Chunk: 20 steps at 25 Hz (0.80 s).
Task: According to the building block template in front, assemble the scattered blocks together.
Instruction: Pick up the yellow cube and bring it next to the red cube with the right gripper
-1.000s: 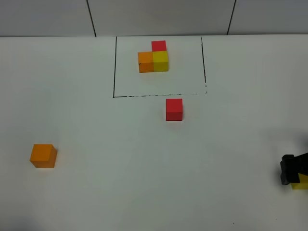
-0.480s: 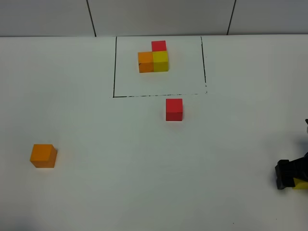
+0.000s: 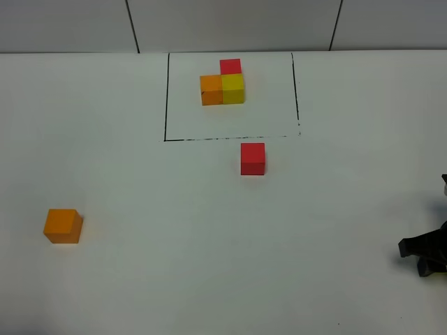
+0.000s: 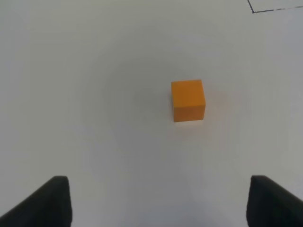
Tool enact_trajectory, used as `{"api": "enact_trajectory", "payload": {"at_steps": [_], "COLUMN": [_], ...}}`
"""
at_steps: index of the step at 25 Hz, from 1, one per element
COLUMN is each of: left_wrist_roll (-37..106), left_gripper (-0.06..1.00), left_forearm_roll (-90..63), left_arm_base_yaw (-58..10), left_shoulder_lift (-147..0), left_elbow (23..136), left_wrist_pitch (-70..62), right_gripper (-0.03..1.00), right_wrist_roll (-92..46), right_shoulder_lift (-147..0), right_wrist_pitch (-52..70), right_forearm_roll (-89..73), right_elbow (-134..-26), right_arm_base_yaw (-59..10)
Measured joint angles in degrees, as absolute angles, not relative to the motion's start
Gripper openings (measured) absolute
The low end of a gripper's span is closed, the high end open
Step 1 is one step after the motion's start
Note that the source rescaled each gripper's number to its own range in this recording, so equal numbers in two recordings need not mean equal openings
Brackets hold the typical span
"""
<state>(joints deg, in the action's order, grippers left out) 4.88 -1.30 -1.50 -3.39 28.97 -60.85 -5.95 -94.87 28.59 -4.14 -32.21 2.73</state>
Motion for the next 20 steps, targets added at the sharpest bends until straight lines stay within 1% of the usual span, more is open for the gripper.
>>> {"api": "enact_trajectory", "payload": {"at_steps": [2, 5, 7, 9, 15, 18, 20], "left_wrist_roll": [4.9, 4.9, 4.9, 4.9, 4.9, 4.9, 4.9], "left_gripper": [0.72, 0.72, 0.72, 0.72, 0.72, 0.72, 0.72], "left_forearm_roll": [-1.3, -1.3, -1.3, -1.3, -1.3, -1.3, -1.3], "left_arm_base_yaw": [-1.5, -1.5, -1.5, -1.5, -1.5, -1.5, -1.5], "left_shoulder_lift": [-3.4, -3.4, -3.4, -3.4, -3.4, -3.4, -3.4], "left_elbow": [29.0, 29.0, 29.0, 29.0, 29.0, 29.0, 29.0], "left_wrist_pitch": [-60.8, -60.8, -60.8, -60.8, -60.8, -60.8, -60.8], "right_gripper": [0.01, 0.01, 0.01, 0.01, 0.01, 0.01, 0.01], "right_wrist_roll": [-5.9, -4.3, 1.0, 9.7, 30.3, 37.3, 40.9], "right_shoulder_lift": [-94.3, -90.9, -88.4, -86.6, -87.5, -91.5, -95.3], "right_wrist_pitch": [30.9, 33.9, 35.4, 36.2, 37.0, 38.8, 40.7], "right_forearm_roll": [-4.1, -4.2, -4.3, -3.7, -1.1, 1.8, 3.9], "right_elbow": [-33.2, -35.7, -37.6, -38.9, -42.3, -48.3, -53.0], "right_arm_base_yaw": [2.3, -0.4, -3.3, -6.9, -23.9, -30.6, -33.7]}}
